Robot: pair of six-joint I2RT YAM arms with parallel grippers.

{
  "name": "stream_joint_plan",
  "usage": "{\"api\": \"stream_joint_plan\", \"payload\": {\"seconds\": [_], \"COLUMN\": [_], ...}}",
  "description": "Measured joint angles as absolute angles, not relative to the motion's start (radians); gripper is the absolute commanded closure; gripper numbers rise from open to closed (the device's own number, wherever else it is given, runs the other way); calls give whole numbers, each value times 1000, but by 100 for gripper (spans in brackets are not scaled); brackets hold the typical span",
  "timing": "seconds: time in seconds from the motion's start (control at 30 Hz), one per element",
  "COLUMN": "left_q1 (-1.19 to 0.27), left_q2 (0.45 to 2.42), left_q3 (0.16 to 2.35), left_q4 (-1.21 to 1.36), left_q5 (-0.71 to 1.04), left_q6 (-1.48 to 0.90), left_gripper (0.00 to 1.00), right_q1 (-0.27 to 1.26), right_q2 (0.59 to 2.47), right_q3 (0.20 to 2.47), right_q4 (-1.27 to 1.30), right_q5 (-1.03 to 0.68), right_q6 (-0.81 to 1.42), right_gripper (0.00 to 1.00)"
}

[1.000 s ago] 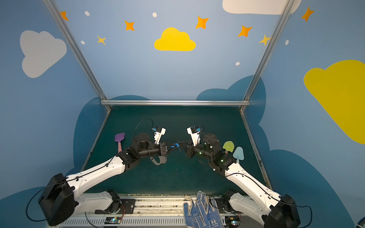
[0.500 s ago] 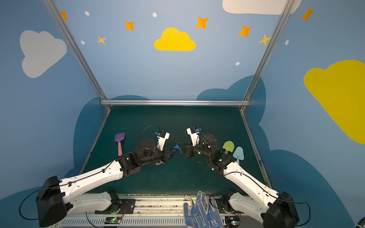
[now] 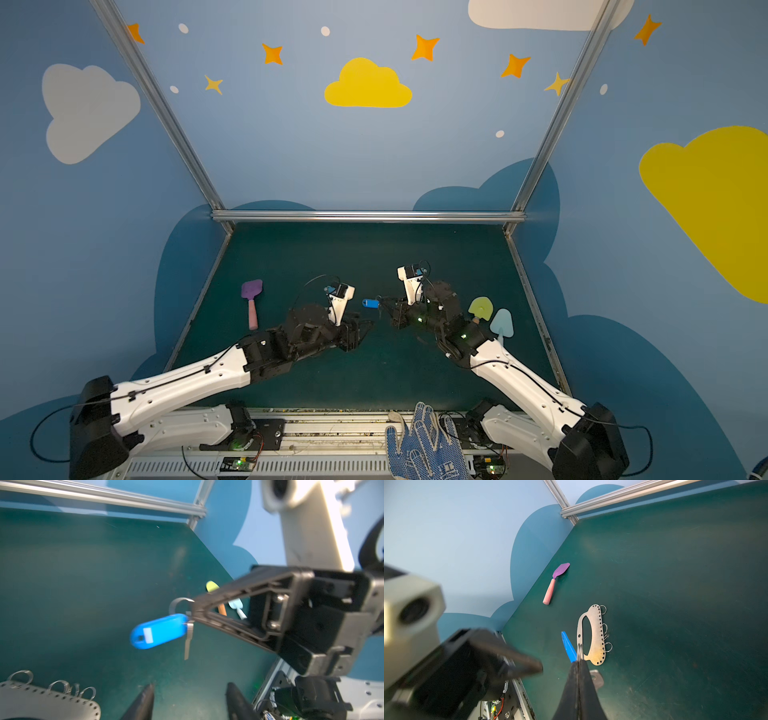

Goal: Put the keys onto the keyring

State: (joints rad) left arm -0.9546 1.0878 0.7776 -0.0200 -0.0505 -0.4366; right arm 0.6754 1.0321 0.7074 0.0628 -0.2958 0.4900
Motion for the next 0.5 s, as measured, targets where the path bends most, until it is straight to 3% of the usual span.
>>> {"api": "stream_joint_plan", "payload": {"seconds": [0.17, 0.37, 0.4, 0.5], "left_q1": [-876, -840, -836, -823], "left_q2": [1034, 1127, 1138, 1162], "left_q3": [777, 820, 821, 821], "left_q4": [-17, -4, -1, 7], "left_q5": [-28, 79, 93, 149], "left_q6": [-476, -486, -487, -485], "left_gripper": [35, 35, 42, 73], "right_q1": [676, 676, 676, 676], "right_q2": [1031, 1031, 1031, 1031], "right_q3": [707, 707, 707, 707], "right_q4": [73, 115, 120, 135], "right_q5": [-323, -384, -391, -410], "right_q6": [489, 491, 492, 493], "right_gripper": [100, 100, 100, 100]}}
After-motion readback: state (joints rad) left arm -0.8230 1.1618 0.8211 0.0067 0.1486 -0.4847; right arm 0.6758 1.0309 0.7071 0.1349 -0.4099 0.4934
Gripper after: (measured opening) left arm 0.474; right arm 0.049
